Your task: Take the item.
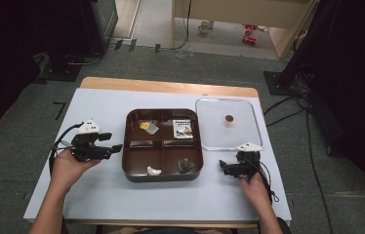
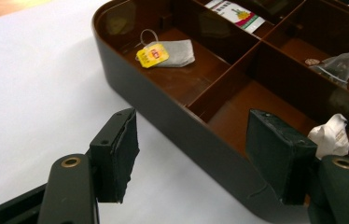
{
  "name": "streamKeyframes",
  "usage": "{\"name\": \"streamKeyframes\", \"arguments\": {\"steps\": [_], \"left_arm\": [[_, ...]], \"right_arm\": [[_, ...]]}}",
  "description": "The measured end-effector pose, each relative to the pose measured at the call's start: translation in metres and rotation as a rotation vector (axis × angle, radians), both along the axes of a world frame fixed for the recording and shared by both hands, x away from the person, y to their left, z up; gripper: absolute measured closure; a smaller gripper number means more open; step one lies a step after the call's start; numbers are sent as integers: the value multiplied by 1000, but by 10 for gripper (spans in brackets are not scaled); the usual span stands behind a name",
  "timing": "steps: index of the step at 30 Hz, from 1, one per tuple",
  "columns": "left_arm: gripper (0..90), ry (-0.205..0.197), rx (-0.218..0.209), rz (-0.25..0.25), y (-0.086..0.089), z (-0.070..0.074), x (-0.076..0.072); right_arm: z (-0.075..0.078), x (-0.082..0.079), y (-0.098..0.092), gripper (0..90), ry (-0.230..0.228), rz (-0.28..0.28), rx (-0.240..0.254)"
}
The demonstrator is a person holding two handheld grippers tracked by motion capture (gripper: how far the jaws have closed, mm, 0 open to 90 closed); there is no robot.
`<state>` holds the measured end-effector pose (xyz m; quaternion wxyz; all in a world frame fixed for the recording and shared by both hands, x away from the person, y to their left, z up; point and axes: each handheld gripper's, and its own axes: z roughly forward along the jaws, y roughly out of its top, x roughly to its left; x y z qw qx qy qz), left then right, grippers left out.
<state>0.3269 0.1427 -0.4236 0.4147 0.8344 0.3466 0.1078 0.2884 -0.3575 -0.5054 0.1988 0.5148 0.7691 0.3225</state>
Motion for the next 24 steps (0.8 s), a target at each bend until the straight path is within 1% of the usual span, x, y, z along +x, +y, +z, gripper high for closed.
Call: {"name": "streamKeyframes", "arguments": {"steps": [4,9,13,17,20,21,22,23,24], "left_arm": [[346,-5,3,-14,-7,1,0],[346,-7,-1,-44,-15,2,1],[346,-6,-18,-62,-21,3,1],[348,-8,-12,-99,-31,2,0],[354,-10,-9,-112,-35,1,0],[358,-6,-17,-135,-39,1,-1],[372,-6,-17,-135,-39,1,-1],[382,2,-31,-151,-40,0,0],[383,3,-31,-154,-41,0,-1]], "right_arm": [[0,0,0,0,0,0,0],[0,0,0,0,0,0,0],[0,0,0,0,0,0,1],[0,0,0,0,0,0,1],[0,0,0,0,0,0,1],[0,0,0,0,0,0,1],[0,0,0,0,0,0,1],[0,0,0,0,0,1,1],[0,0,0,0,0,1,1]]}}
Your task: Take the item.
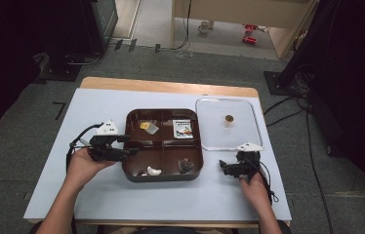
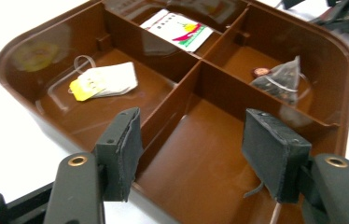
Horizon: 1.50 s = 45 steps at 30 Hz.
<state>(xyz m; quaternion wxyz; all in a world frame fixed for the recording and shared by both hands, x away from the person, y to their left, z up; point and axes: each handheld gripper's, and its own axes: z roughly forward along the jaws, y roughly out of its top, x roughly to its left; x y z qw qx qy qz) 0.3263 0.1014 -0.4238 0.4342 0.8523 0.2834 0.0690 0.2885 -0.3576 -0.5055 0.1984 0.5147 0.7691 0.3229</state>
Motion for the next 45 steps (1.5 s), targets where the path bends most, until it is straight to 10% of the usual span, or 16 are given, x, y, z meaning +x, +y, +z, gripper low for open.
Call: {"name": "streamKeyframes", "arguments": {"steps": [19,45], "left_arm": [[451,-26,59,-132,-30,-8,-17],[626,87,195,-260,-54,-24,-22]], "right_arm": [[0,0,0,0,0,0,0],[0,0,0,0,-1,0,-1]]}}
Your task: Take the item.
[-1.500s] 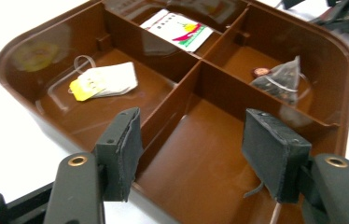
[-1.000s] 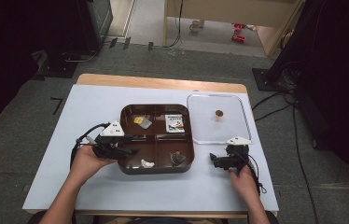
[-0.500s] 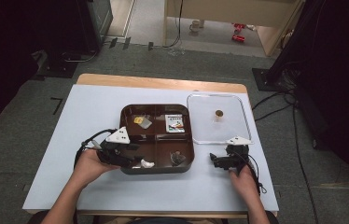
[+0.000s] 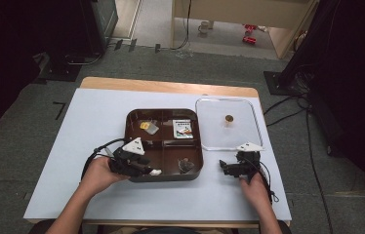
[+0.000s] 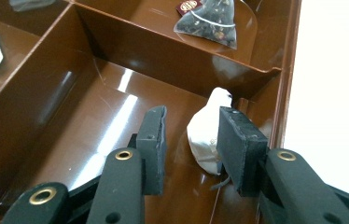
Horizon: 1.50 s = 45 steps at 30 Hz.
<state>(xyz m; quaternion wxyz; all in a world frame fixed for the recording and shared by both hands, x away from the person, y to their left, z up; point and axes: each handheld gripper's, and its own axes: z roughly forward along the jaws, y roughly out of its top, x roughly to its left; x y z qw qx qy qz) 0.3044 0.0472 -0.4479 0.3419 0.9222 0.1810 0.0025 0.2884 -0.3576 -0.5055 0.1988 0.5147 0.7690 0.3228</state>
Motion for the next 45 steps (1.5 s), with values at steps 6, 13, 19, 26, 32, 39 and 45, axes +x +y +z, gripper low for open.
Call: {"name": "streamKeyframes", "arguments": {"steps": [6,13,19,26,32,39,45], "left_arm": [[642,9,34,-9,-4,-2,-1],[687,25,36,-22,-5,-4,0],[760,46,41,-37,-6,-3,0],[838,63,43,-30,-5,-2,0],[844,70,45,-19,-4,0,1],[845,56,19,-1,2,5,3],[845,44,1,17,6,10,6]], "right_arm": [[0,0,0,0,0,0,0],[0,0,0,0,0,0,0],[0,0,0,0,0,1,-1],[0,0,0,0,0,0,0],[0,0,0,0,0,0,0],[0,0,0,0,0,0,1],[0,0,0,0,0,0,0]]}}
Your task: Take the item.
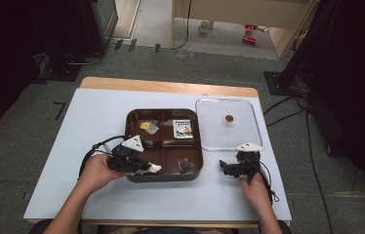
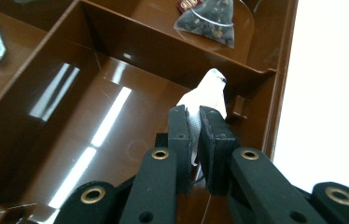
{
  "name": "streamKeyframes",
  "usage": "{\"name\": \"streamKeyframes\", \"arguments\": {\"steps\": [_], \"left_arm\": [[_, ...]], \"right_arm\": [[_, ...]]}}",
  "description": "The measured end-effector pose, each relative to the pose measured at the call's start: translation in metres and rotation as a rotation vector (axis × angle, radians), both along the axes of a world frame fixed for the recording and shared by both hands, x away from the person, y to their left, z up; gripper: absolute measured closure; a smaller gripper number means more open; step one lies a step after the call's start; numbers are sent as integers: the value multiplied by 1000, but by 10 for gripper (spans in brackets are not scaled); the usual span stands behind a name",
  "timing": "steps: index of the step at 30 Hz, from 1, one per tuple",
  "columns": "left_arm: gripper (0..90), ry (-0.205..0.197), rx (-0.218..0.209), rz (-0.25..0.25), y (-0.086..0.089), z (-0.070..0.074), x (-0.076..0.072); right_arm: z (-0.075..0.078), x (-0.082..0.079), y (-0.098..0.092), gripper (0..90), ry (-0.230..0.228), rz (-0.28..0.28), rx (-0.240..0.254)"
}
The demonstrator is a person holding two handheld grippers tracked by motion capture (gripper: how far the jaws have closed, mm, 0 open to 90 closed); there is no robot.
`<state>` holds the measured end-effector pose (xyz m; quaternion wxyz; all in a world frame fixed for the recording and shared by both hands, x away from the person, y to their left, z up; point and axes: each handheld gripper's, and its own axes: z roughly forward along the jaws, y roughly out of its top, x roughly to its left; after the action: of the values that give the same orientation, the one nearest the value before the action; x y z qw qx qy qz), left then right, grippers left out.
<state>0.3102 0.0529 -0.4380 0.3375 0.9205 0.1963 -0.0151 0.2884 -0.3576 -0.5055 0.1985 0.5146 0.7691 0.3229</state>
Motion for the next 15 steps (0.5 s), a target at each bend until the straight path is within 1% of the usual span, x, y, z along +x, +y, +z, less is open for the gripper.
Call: {"name": "streamKeyframes", "arguments": {"steps": [8,14,15], "left_arm": [[846,-15,-28,38,10,6,4],[846,-29,-64,76,19,11,6],[846,-26,-70,84,21,11,7]], "right_arm": [[0,0,0,0,0,0,0],[0,0,0,0,0,0,0],[0,0,0,0,0,0,-1]]}}
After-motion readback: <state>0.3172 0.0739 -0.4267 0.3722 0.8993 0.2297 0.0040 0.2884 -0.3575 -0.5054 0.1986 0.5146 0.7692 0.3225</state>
